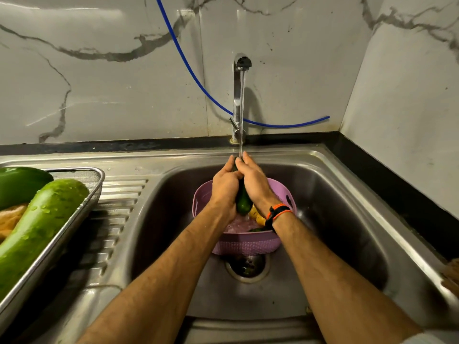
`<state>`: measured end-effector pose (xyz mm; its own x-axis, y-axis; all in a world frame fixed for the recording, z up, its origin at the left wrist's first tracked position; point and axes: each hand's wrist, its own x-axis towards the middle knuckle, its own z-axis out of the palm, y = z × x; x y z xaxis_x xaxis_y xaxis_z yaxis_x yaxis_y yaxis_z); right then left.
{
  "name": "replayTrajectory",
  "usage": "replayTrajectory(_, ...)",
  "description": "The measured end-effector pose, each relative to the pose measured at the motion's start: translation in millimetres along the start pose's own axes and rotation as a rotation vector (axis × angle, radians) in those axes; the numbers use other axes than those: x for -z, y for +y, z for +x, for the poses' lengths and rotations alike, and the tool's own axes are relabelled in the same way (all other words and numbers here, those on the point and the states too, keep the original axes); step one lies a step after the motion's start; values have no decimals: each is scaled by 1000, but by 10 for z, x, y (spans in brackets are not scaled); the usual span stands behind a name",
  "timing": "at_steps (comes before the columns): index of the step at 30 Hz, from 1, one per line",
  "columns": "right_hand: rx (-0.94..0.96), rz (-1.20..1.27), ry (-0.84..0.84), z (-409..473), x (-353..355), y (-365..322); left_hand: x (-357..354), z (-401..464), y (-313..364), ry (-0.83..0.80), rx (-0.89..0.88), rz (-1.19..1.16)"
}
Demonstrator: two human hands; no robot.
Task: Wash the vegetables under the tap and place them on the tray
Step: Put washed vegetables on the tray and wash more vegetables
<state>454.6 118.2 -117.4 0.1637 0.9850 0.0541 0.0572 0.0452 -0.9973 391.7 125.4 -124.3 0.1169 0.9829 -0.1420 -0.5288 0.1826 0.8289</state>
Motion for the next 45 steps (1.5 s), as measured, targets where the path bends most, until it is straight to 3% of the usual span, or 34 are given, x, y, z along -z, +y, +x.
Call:
replayTrajectory(3, 19, -42, -63, -27, -101, 20, 53, 76, 51, 88, 7, -16)
replayTrajectory(8, -3, 20, -10, 3, -48, -35, 65, -18, -10, -14, 9, 43)
replayTrajectory(12, 27, -29, -65, -46, -121, 27, 58, 82, 55, 99, -3, -6)
replayTrajectory(17, -6, 60, -11, 22, -39, -44, 58, -55, -21, -27, 41, -10)
replayTrajectory(23, 19, 18, -80, -35, -101, 21, 34, -25, 103, 91, -7, 3)
replayTrajectory(27, -15, 74, -17, 43, -6, -34, 36, -80, 17, -32, 17, 64)
replayTrajectory(32, -26, 62, -49, -67, -59, 13, 15, -53, 134, 89, -20, 71)
replayTrajectory(36, -27, 71, -2, 4, 7, -51, 46, -124, 36, -49, 2, 137)
replayTrajectory(41, -33, 67, -30, -58, -29, -26, 41, -105, 154, 19, -1, 122)
replayTrajectory(45, -49, -3, 104, -16, 45, -28, 94, -153, 224, -28, -3, 237)
